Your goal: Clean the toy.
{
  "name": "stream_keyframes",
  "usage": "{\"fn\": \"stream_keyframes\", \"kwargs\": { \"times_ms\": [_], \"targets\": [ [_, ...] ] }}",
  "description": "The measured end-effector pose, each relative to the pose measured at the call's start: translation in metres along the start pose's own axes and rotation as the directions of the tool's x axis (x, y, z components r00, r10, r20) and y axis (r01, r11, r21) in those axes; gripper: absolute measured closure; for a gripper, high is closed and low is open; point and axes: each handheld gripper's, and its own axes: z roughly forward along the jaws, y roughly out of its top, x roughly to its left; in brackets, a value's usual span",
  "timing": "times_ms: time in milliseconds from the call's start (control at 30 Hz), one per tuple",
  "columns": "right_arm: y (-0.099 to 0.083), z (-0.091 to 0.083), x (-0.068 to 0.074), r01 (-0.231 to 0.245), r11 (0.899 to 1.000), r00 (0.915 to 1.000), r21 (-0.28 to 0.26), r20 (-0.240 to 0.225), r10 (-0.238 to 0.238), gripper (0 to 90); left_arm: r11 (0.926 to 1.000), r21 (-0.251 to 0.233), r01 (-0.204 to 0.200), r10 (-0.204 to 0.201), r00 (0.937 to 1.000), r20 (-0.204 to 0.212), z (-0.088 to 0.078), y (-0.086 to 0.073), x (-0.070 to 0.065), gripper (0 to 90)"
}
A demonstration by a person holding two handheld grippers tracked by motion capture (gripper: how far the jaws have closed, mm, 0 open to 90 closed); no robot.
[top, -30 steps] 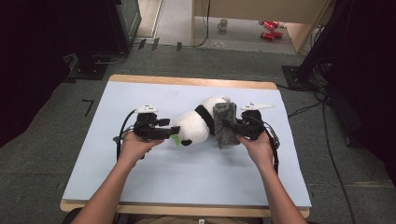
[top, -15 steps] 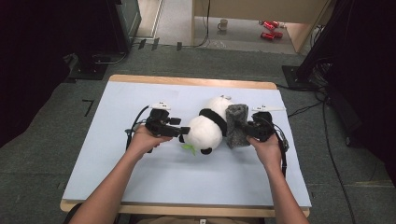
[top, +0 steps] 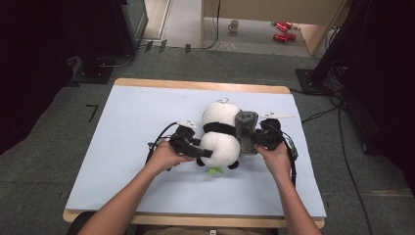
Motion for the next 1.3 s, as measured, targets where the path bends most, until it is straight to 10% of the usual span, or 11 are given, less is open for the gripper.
{"fn": "stream_keyframes", "kwargs": {
  "times_ms": [167, 400, 600, 733, 1033, 1300],
  "targets": [
    [0.000, 0.001, -0.002, -0.027, 1.000, 0.9996, -0.004, 0.009, 0.027, 79.2, 0.9981, -0.037, -0.050, 0.047, 0.9957, -0.080, 0.002, 0.002, -0.021, 63.3],
    [0.002, -0.003, -0.010, -0.086, 0.994, 0.9958, -0.060, -0.037, 0.084, 79.0, 0.9927, -0.101, -0.066, 0.049, 0.9859, -0.160, -0.008, 0.005, -0.030, 68.7],
    [0.009, -0.015, -0.008, -0.071, 0.987, 0.9972, -0.144, -0.037, 0.066, 79.2, 0.9903, -0.139, -0.003, -0.025, 0.9803, -0.196, -0.032, 0.006, -0.014, 69.0],
    [0.012, -0.021, -0.008, -0.071, 0.984, 0.9972, -0.161, -0.035, 0.067, 79.3, 0.9861, -0.166, 0.010, -0.055, 0.9616, -0.269, -0.046, 0.005, -0.005, 68.6],
    [0.022, -0.016, 0.031, 0.003, 0.987, 0.9901, -0.159, -0.138, -0.026, 79.3, 0.9787, -0.174, 0.109, -0.152, 0.9530, -0.262, -0.046, 0.005, 0.006, 66.9],
    [0.020, 0.001, 0.075, 0.069, 0.990, 0.9644, -0.126, -0.246, -0.098, 79.3, 0.9622, -0.189, 0.196, -0.231, 0.9539, -0.191, -0.048, 0.007, 0.006, 66.9]
  ]
}}
